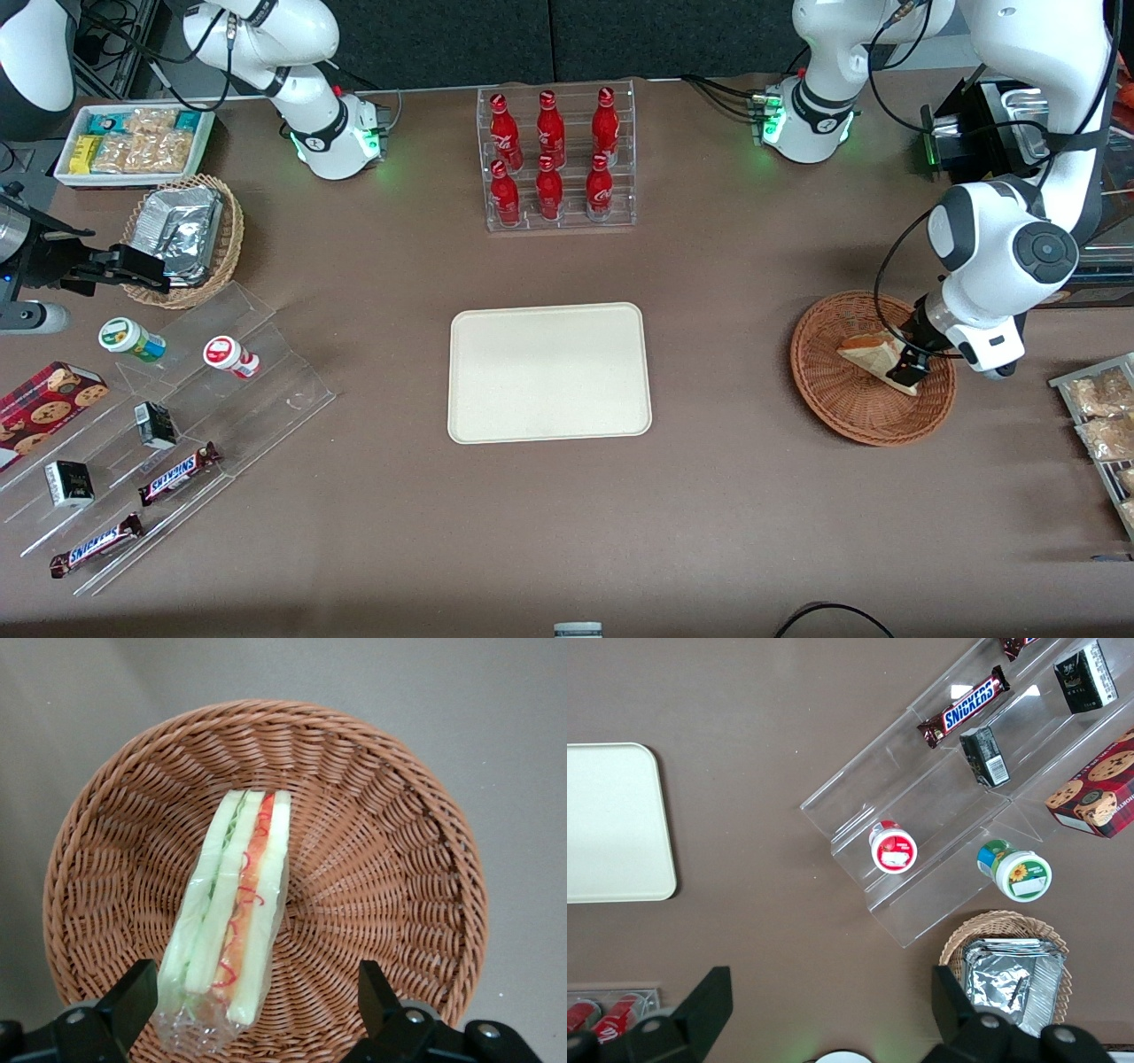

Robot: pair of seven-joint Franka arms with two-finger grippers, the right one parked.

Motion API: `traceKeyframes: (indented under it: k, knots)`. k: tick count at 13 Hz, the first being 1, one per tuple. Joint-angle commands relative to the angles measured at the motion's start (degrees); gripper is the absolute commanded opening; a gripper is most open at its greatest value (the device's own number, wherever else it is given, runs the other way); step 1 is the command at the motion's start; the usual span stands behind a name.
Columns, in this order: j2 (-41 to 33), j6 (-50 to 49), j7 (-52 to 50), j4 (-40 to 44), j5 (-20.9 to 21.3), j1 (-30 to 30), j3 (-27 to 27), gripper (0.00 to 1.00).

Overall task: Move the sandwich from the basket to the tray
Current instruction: 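Close the left gripper on the sandwich and lift it from the basket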

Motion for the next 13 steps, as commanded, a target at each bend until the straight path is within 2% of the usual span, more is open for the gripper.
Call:
traceKeyframes:
  k: [1, 5, 10, 12, 13]
  knots:
    - [-2.2, 0.8, -0.6, -2.5, 0.4, 0.3, -0.2, 1.0]
    - [-1.3, 6.1, -0.5, -5.8, 0.9, 0.5, -0.2, 1.0]
    - [1.5, 8.7, -0.5, -5.6, 0.9, 0.5, -0.2, 0.98]
    - [1.6, 8.9, -0.6, -5.7, 0.8, 0.5, -0.2, 0.87]
    - [1.7, 9.3, -0.6, -5.7, 0.8, 0.5, -0.2, 0.75]
